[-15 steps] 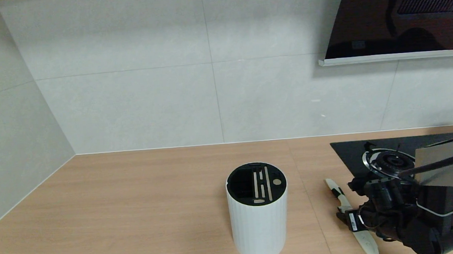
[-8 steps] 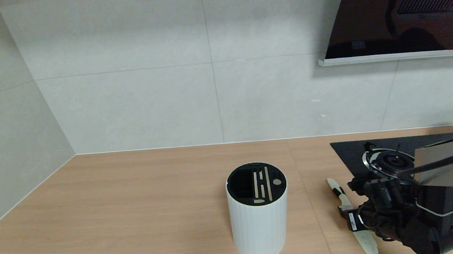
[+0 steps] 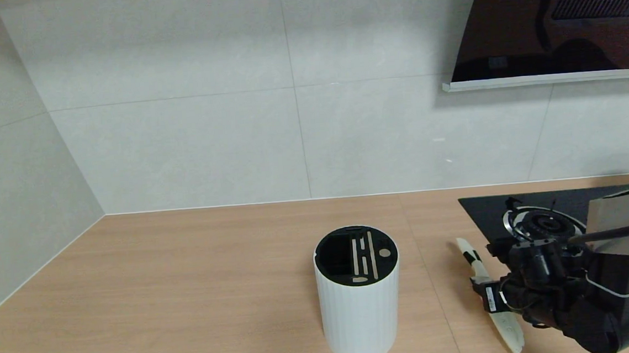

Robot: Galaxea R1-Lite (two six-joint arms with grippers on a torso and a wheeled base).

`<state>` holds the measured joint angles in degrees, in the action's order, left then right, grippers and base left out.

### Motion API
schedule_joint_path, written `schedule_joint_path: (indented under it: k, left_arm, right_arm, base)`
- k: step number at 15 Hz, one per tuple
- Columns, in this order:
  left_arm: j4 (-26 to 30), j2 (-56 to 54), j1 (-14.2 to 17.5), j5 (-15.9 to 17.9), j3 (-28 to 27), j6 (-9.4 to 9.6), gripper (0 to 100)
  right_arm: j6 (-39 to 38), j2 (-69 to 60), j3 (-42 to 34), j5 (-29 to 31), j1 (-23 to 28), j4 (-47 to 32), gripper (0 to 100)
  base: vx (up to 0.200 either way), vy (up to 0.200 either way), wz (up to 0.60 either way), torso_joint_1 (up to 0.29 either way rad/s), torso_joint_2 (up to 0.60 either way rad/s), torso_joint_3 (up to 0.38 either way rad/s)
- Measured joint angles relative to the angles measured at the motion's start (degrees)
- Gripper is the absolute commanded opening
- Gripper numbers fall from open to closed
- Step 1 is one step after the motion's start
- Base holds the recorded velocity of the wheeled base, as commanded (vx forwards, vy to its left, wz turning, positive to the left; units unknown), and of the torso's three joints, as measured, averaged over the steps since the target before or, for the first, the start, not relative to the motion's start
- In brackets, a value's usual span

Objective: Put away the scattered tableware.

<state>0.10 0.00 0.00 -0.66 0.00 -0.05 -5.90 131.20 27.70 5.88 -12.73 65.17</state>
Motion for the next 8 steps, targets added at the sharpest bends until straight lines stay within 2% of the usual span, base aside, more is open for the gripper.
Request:
schedule_joint_path:
  k: [4,5,6,8]
  left_arm:
    - [-0.3,0.0,0.0,0.1,-0.2,-0.02,100]
    - [0.1,0.0,0.0,1.0,-1.0,-0.30,100]
    - [1.3,0.1,0.0,3.7,-2.6,-0.55,100]
    - [5.4,1.8,-0.1,11.7,-7.6,-0.84,100]
  right_arm:
    - [-0.5,-8.3,-3.0,-0.3,-1.2,-0.1,0]
    - [-0.5,-10.8,-3.9,-0.3,-2.2,-0.1,0]
    - [-0.5,-12.9,-4.4,-0.2,-3.2,-0.1,0]
    - [-0.3,-17.8,-4.4,0.0,-5.1,-1.2,0]
  base:
    - [0.000,0.000,0.00,0.000,0.00,0.000]
    - [0.000,0.000,0.00,0.000,0.00,0.000]
    - [0.000,0.000,0.00,0.000,0.00,0.000]
    - [0.000,0.000,0.00,0.000,0.00,0.000]
